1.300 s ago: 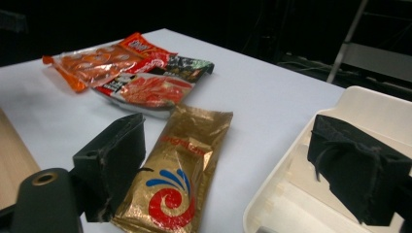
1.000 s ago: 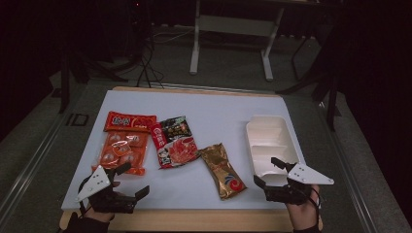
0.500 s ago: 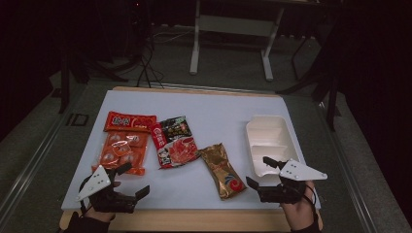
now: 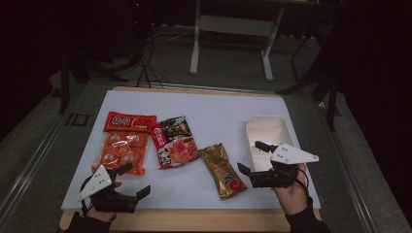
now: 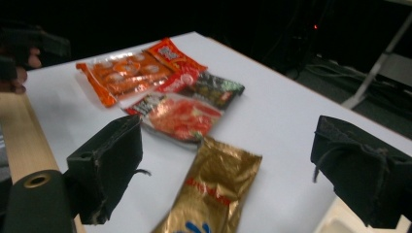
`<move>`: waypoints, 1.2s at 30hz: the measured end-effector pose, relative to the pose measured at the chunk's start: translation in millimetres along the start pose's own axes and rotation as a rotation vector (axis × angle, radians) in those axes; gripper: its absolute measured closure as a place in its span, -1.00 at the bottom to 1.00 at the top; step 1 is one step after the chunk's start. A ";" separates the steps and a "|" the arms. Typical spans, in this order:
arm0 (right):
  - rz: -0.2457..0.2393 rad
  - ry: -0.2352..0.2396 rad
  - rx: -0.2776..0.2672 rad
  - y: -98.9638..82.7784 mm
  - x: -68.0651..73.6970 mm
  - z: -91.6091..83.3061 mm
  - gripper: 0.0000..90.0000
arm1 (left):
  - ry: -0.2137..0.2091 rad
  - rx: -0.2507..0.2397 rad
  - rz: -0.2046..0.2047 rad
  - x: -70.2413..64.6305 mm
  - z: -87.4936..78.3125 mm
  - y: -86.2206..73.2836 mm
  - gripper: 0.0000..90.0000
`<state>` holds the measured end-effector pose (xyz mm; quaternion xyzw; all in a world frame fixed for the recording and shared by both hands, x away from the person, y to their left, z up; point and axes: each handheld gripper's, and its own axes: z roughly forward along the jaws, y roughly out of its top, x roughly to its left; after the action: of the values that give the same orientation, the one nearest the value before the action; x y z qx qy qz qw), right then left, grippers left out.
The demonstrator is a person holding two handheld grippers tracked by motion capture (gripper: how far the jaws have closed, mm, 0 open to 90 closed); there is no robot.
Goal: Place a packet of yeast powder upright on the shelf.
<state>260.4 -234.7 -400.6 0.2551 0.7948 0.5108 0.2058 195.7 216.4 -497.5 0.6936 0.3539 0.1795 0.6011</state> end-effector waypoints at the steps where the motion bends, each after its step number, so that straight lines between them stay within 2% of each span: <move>1: 0.005 0.012 -0.001 2.3 -0.5 1.3 -0.75 | -0.001 -0.001 -0.001 0.1 -0.2 0.1 -1.00; 10: 0.021 0.017 0.023 20.2 -4.3 16.1 -0.76 | -0.002 0.000 -0.004 0.1 0.2 -0.1 -1.00; 19: 0.058 0.007 0.050 30.0 -12.3 31.9 -0.76 | -0.007 0.007 0.000 -0.3 1.3 -0.4 -1.00; 24: 0.070 -0.009 0.064 32.5 -13.6 41.9 -0.78 | -0.010 0.009 -0.001 -0.3 1.5 -0.5 -1.00; 26: 0.086 0.000 0.063 32.6 -14.4 46.4 -0.79 | -0.010 0.009 -0.001 -0.4 1.5 -0.4 -1.00; 28: 0.081 -0.011 0.084 32.5 -14.3 51.3 -0.79 | -0.011 0.010 -0.002 -0.3 1.6 -0.5 -1.00; 30: 0.096 0.001 0.096 31.7 -15.3 56.0 -0.78 | -0.012 0.011 -0.004 -0.2 1.9 -0.6 -1.00; 32: 0.095 -0.012 0.103 31.1 -15.8 60.2 -0.78 | -0.014 0.013 -0.003 -0.1 2.1 -0.6 -1.00; 36: 0.116 -0.006 0.124 29.5 -17.4 71.1 -0.78 | -0.017 0.014 -0.003 -0.4 2.4 -0.7 -1.00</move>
<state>321.6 -184.8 -400.3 0.3143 0.8081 0.4710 0.1623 196.9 214.4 -498.7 0.6988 0.3512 0.1701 0.5995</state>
